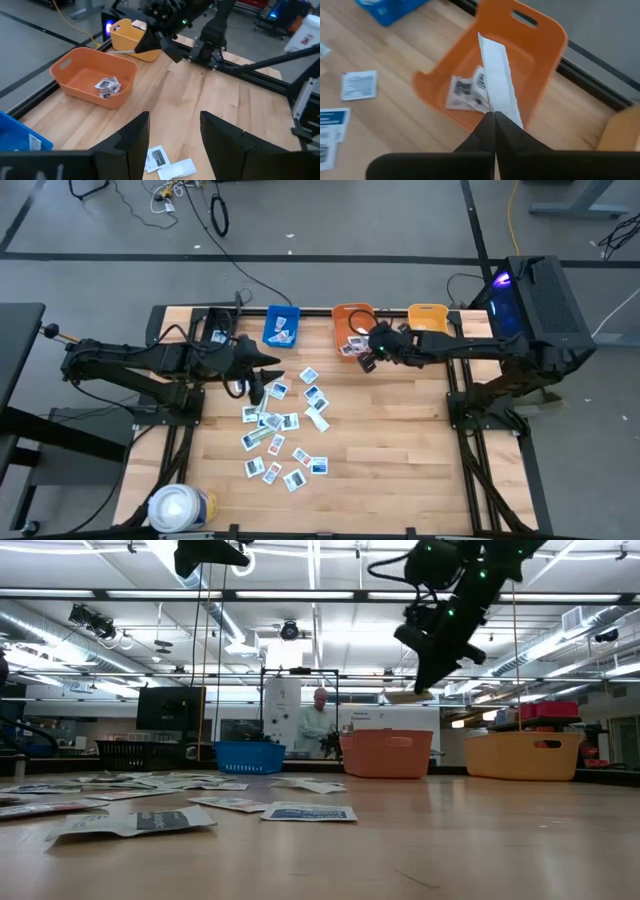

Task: Pick & Place First Aid Supplies
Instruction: Put the bandage into the yellow bin

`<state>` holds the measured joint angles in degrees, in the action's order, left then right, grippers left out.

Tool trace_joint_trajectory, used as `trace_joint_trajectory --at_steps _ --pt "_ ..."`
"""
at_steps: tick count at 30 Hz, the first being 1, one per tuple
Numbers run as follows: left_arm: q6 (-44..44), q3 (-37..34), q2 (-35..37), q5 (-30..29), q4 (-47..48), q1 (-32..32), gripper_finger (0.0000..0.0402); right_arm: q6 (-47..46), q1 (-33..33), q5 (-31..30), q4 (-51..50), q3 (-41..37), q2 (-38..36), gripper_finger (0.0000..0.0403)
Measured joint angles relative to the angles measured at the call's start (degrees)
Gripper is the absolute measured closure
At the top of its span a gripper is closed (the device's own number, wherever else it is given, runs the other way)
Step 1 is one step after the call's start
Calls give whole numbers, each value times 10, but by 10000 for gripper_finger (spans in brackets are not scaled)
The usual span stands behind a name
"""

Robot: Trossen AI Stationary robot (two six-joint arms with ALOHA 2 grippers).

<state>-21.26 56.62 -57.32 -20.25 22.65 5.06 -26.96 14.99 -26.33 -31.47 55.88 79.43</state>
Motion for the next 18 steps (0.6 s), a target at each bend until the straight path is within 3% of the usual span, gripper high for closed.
trace_joint_trajectory --at_steps 9,15,18 --pt "0 0 0 -12 -2 0 223 -41 74 -7 2 -69 -38 403" --pt "-2 0 0 -12 -2 -5 223 -50 123 -47 -5 -79 -48 403" --pt "-3 0 0 -12 -2 -5 223 -97 137 -74 -41 -79 -50 403"
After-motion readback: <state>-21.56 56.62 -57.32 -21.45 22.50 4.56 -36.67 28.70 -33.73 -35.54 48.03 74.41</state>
